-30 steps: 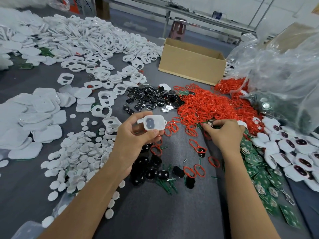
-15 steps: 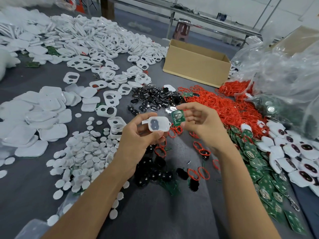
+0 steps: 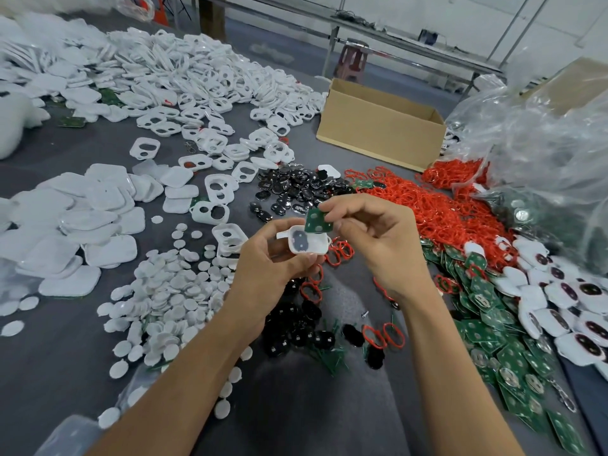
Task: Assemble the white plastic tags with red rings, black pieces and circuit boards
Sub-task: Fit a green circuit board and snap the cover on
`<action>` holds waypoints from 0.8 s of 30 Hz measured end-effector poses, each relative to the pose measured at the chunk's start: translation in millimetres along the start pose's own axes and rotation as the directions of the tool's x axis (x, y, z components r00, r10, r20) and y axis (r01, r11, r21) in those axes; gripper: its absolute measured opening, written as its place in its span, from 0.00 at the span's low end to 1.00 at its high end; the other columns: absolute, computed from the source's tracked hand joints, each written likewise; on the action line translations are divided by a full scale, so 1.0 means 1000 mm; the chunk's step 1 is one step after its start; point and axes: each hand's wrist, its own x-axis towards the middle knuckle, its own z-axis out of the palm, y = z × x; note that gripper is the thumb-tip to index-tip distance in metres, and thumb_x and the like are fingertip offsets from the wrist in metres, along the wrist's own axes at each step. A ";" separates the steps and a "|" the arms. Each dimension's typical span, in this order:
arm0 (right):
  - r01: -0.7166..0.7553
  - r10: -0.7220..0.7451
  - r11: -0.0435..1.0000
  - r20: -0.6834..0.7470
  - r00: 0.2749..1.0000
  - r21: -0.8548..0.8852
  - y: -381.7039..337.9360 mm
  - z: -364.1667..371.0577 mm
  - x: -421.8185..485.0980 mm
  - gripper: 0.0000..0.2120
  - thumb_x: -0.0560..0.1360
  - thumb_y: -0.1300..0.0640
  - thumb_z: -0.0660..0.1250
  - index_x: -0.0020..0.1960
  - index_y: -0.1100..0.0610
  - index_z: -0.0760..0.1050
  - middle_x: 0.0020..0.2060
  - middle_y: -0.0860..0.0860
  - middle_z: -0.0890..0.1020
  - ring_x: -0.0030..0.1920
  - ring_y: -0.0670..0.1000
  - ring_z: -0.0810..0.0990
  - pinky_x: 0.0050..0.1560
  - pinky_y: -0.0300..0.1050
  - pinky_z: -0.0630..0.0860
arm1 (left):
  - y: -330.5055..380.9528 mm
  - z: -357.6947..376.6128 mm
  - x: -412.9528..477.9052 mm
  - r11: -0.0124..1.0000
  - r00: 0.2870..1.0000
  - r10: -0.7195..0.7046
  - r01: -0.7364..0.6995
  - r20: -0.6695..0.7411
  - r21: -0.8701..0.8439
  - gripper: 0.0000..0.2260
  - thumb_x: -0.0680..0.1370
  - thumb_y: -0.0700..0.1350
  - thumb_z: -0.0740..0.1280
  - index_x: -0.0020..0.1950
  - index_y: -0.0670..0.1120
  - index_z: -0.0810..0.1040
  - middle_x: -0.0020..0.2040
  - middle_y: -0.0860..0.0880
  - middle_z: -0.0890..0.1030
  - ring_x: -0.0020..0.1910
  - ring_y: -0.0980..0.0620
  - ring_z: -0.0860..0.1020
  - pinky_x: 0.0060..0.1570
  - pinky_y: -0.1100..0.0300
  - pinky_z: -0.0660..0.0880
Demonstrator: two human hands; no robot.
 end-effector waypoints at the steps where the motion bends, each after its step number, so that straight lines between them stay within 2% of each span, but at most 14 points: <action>1: 0.005 -0.005 0.999 0.002 1.000 0.047 -0.001 0.001 0.000 0.14 0.72 0.76 0.63 0.45 0.59 0.79 0.46 0.53 0.83 0.48 0.48 0.82 0.49 0.39 0.76 | 0.000 0.000 0.000 1.000 1.000 0.001 -0.001 -0.002 0.008 0.18 0.72 0.29 0.72 0.55 0.48 0.79 0.45 0.45 0.86 0.43 0.45 0.84 0.46 0.54 0.83; 5: 0.009 -0.008 0.994 -0.005 1.000 0.106 -0.002 -0.001 -0.001 0.11 0.71 0.73 0.63 0.45 0.61 0.78 0.46 0.50 0.84 0.49 0.47 0.82 0.50 0.37 0.76 | 0.000 0.000 0.001 1.000 1.000 0.005 -0.004 -0.007 0.018 0.18 0.71 0.30 0.72 0.55 0.49 0.79 0.45 0.45 0.86 0.44 0.43 0.84 0.48 0.52 0.83; 8: -0.026 0.028 0.992 -0.009 1.000 0.121 -0.003 0.000 -0.001 0.06 0.71 0.70 0.67 0.43 0.61 0.78 0.44 0.48 0.84 0.44 0.45 0.82 0.45 0.36 0.76 | 0.001 -0.001 0.001 1.000 1.000 0.008 -0.008 -0.003 0.018 0.18 0.72 0.30 0.72 0.55 0.48 0.79 0.45 0.45 0.86 0.43 0.43 0.84 0.48 0.53 0.83; 9: -0.040 0.043 0.993 -0.026 0.999 0.110 -0.002 0.000 0.000 0.07 0.70 0.70 0.69 0.44 0.59 0.78 0.44 0.48 0.83 0.42 0.45 0.81 0.44 0.36 0.76 | 0.001 -0.001 0.001 1.000 1.000 0.009 -0.009 -0.003 0.018 0.17 0.72 0.30 0.72 0.56 0.47 0.79 0.45 0.45 0.86 0.42 0.44 0.84 0.47 0.53 0.83; 13: -0.067 0.055 0.991 -0.111 0.992 -0.113 0.001 0.000 0.002 0.16 0.69 0.72 0.70 0.50 0.56 0.76 0.46 0.49 0.81 0.42 0.48 0.77 0.43 0.39 0.74 | 0.001 0.000 0.000 1.000 1.000 0.011 -0.011 -0.002 0.001 0.18 0.72 0.29 0.71 0.58 0.44 0.78 0.44 0.44 0.86 0.41 0.47 0.84 0.45 0.54 0.83; 16: -0.110 0.058 0.945 -0.174 0.983 -0.308 0.003 0.008 0.001 0.21 0.67 0.73 0.71 0.54 0.53 0.73 0.46 0.49 0.80 0.38 0.46 0.78 0.42 0.36 0.76 | 0.002 0.000 0.000 1.000 1.000 0.021 -0.021 -0.001 -0.015 0.17 0.72 0.29 0.71 0.58 0.42 0.77 0.43 0.44 0.86 0.40 0.48 0.84 0.43 0.54 0.83; 19: -0.021 -0.064 0.841 -0.138 0.988 -0.541 0.002 0.017 0.001 0.15 0.66 0.73 0.71 0.46 0.57 0.78 0.39 0.49 0.78 0.36 0.48 0.76 0.40 0.35 0.75 | 0.002 0.001 0.000 0.999 0.999 0.031 -0.031 -0.007 -0.029 0.17 0.72 0.27 0.71 0.57 0.41 0.78 0.41 0.47 0.86 0.38 0.50 0.83 0.42 0.56 0.83; 21: 0.067 -0.139 0.761 -0.062 0.988 -0.645 0.001 0.018 0.000 0.10 0.66 0.73 0.70 0.42 0.60 0.80 0.38 0.51 0.79 0.36 0.50 0.76 0.41 0.41 0.75 | 0.002 0.000 0.000 0.999 0.999 0.035 -0.035 -0.013 -0.038 0.17 0.72 0.27 0.70 0.58 0.40 0.77 0.41 0.47 0.85 0.38 0.52 0.83 0.42 0.57 0.83; 24: 0.109 -0.125 0.688 0.031 0.992 -0.718 -0.001 0.023 -0.001 0.07 0.66 0.69 0.72 0.41 0.60 0.82 0.39 0.53 0.82 0.40 0.52 0.77 0.43 0.47 0.75 | 0.001 0.000 0.001 0.998 0.999 0.043 -0.043 -0.011 -0.046 0.17 0.72 0.28 0.70 0.60 0.38 0.77 0.44 0.46 0.85 0.39 0.52 0.83 0.43 0.56 0.82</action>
